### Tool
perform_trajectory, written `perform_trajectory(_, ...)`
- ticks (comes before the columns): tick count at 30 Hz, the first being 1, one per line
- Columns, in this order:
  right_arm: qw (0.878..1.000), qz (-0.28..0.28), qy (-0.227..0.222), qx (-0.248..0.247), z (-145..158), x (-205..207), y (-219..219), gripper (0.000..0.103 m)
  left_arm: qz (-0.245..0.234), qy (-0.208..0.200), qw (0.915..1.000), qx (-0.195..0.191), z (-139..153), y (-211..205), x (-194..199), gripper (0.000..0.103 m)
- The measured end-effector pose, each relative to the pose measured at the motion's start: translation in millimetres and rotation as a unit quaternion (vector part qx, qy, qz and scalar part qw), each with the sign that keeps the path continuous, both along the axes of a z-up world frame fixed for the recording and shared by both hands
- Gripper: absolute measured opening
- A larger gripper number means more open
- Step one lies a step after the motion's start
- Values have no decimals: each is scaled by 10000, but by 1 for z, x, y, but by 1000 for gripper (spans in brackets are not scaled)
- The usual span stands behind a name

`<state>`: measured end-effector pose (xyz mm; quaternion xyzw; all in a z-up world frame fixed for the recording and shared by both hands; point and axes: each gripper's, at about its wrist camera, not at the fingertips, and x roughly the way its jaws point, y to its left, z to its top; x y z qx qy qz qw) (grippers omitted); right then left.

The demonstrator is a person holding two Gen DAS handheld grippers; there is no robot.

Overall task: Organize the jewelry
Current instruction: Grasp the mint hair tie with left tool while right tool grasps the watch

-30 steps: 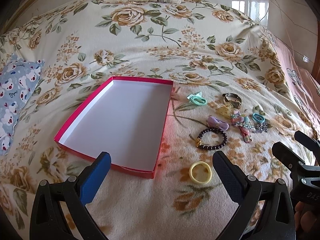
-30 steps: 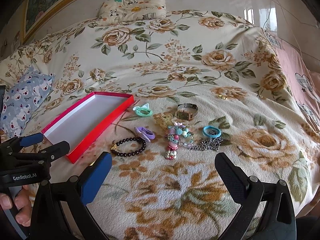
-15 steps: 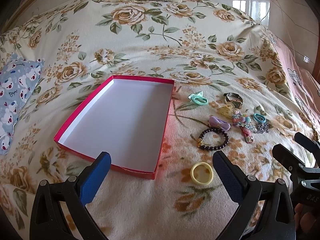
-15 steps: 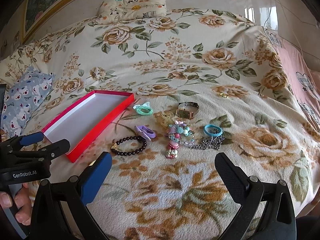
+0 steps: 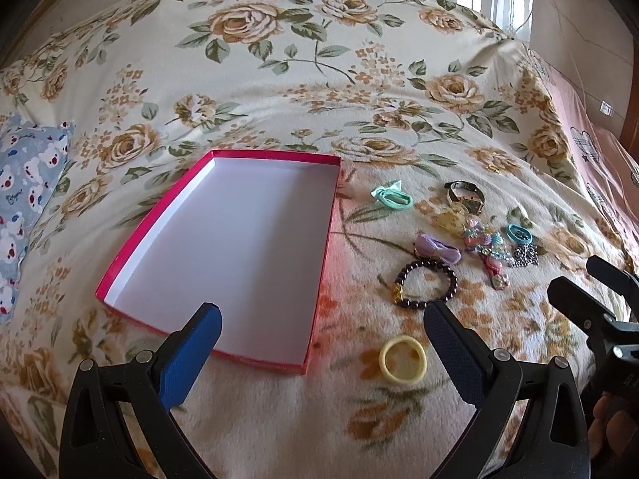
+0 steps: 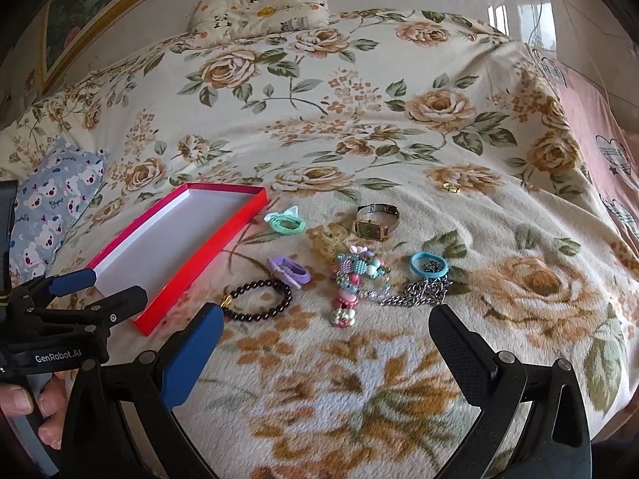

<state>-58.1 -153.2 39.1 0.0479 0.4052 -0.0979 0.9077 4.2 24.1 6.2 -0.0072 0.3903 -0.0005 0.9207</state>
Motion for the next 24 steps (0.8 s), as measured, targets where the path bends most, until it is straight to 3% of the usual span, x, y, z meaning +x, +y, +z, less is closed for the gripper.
perform_trajectory(3, 9998, -71, 22, 162, -1, 8, -9, 103, -86, 73, 9999, 19, 0, 1, 15, 101)
perform_trajectory(6, 9995, -136, 23, 293, -3, 19, -21, 103, -232, 205, 9995, 1, -1, 0, 34, 94)
perform_trajectory(10, 9985, -250, 120, 477, -3, 37, -39, 102, -472, 488, 9977, -53, -2, -2, 74, 81)
perform_trajectory(17, 9962, -427, 307, 692, -7, 83, -75, 97, -864, 560, 9946, 121, -2, -15, 144, 75)
perform_trajectory(20, 9943, -513, 471, 806, -16, 103, -91, 87, -1002, 595, 9930, 182, -10, -24, 168, 71)
perform_trajectory(24, 9911, -645, 750, 888, -33, 130, -109, 57, -1189, 822, 9893, 198, -23, -34, 203, 70)
